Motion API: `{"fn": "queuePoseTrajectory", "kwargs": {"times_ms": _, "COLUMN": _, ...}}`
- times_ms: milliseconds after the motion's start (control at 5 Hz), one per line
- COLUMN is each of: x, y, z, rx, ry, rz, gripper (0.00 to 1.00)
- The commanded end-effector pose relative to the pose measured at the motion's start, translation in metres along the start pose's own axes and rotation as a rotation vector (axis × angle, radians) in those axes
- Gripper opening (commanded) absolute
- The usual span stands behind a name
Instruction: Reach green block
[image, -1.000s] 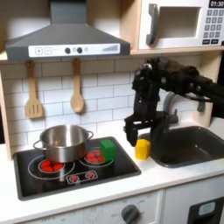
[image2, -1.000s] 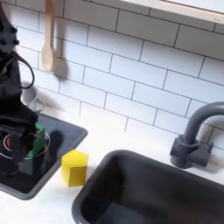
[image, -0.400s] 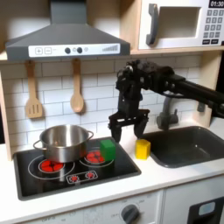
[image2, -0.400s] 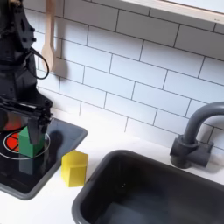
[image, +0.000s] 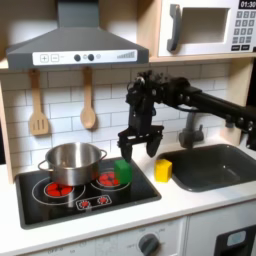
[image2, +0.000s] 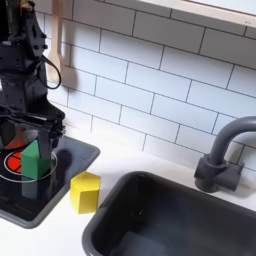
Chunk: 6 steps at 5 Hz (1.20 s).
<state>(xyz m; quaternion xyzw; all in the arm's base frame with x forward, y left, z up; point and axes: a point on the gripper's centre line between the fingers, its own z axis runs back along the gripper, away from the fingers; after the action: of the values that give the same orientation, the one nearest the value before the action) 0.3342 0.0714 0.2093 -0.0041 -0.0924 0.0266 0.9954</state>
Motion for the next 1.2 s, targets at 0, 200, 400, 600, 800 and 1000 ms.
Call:
{"fn": "queuePoseTrajectory", "kwargs": {"times_ms": 0, "x": 0.015, "y": 0.008, "z": -0.011, "rx": 0.02, "ry": -0.011, "rz": 0.008, "gripper": 1.0}}
{"fn": "queuePoseTrajectory", "kwargs": {"times_ms": 200, "x": 0.02, "y": 0.01, "z": -0.018, "rx": 0.023, "ry": -0.008, "rz": 0.014, "gripper": 1.0}}
{"fn": "queuePoseTrajectory", "kwargs": {"times_ms": 400, "x": 0.022, "y": 0.018, "z": -0.024, "rx": 0.029, "ry": 0.0, "rz": 0.021, "gripper": 1.0}}
{"fn": "queuePoseTrajectory", "kwargs": {"times_ms": 600, "x": 0.022, "y": 0.016, "z": -0.029, "rx": 0.014, "ry": 0.007, "rz": 0.002, "gripper": 1.0}}
{"fn": "queuePoseTrajectory", "kwargs": {"times_ms": 800, "x": 0.021, "y": 0.018, "z": -0.036, "rx": 0.025, "ry": 0.022, "rz": -0.007, "gripper": 1.0}}
{"fn": "queuePoseTrajectory", "kwargs": {"times_ms": 1000, "x": 0.023, "y": 0.024, "z": -0.043, "rx": 0.028, "ry": 0.028, "rz": -0.004, "gripper": 1.0}}
